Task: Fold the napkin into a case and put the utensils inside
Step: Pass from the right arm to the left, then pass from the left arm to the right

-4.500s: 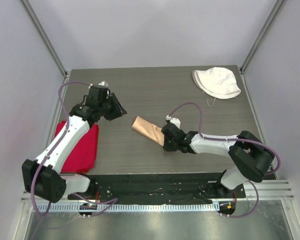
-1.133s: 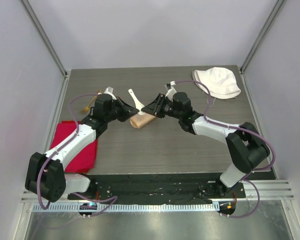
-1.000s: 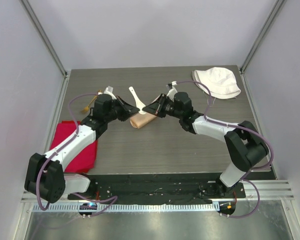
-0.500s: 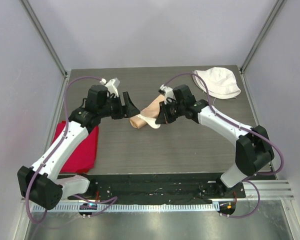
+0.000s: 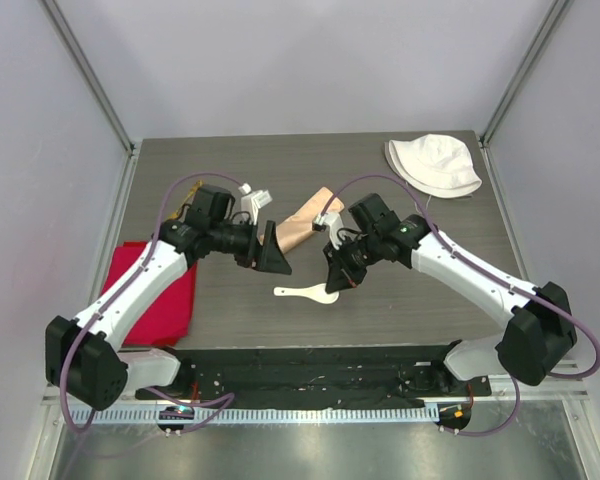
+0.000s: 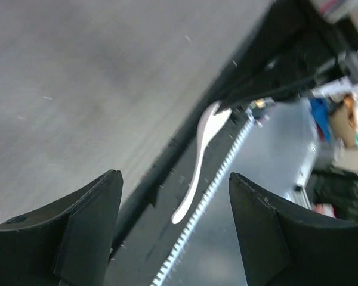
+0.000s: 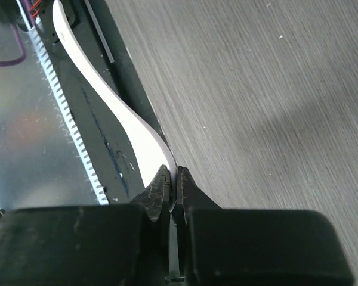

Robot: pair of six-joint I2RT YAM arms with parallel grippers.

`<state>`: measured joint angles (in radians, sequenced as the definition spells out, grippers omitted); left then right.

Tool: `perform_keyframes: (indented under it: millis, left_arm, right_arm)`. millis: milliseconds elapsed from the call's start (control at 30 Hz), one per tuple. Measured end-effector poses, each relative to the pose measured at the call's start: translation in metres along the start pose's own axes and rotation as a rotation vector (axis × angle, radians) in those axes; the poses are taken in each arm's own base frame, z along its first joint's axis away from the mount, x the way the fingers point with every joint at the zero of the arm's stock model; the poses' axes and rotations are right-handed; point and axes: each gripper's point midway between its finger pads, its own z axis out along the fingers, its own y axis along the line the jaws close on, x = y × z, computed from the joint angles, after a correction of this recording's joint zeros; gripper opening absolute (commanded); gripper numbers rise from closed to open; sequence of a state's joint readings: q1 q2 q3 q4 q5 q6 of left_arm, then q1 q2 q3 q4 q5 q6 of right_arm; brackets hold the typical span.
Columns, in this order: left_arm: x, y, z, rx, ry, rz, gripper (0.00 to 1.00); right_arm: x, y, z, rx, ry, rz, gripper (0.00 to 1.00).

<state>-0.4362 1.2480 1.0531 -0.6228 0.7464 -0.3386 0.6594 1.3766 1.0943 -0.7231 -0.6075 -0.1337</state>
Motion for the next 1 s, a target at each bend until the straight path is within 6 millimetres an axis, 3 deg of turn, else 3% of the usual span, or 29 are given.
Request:
perform_keyframes:
  millis: [233, 400, 567, 600, 667, 700, 833, 900, 1000]
  left_arm:
    - [0.04, -0.04, 0.017, 0.171, 0.148, 0.031, 0.74]
    - [0.054, -0.044, 0.021, 0.192, 0.189, 0.028, 0.7]
    - [0.056, -0.043, 0.021, 0.19, 0.196, 0.035, 0.27]
    - [0.057, -0.042, 0.022, 0.187, 0.197, 0.037, 0.13]
    - [0.056, -0.04, 0.022, 0.178, 0.194, 0.037, 0.01]
    - [0.057, -0.043, 0.021, 0.196, 0.198, 0.037, 0.0]
    - [0.052, -0.046, 0.022, 0.182, 0.168, 0.048, 0.0]
    - [0.044, -0.043, 0.023, 0.155, 0.117, 0.052, 0.0]
    - [0.03, -0.044, 0.021, 0.137, 0.012, 0.045, 0.0]
  right_arm:
    - [0.002, 0.007, -0.003, -0.022, 0.004, -0.024, 0.01]
    - [0.002, 0.008, -0.003, -0.029, 0.005, -0.031, 0.01]
    - [0.002, 0.012, -0.007, -0.035, -0.005, -0.041, 0.01]
    - [0.001, 0.013, -0.008, -0.038, -0.008, -0.046, 0.02]
    - [0.001, 0.016, -0.011, -0.043, -0.016, -0.052, 0.19]
    - [-0.001, 0.016, -0.012, -0.035, -0.025, -0.06, 0.48]
    - [-0.015, 0.004, -0.014, 0.057, -0.094, -0.018, 0.85]
    - [-0.019, -0.006, -0.016, 0.122, -0.144, 0.038, 0.99]
    - [-0.022, -0.021, -0.019, 0.196, -0.231, 0.155, 1.0]
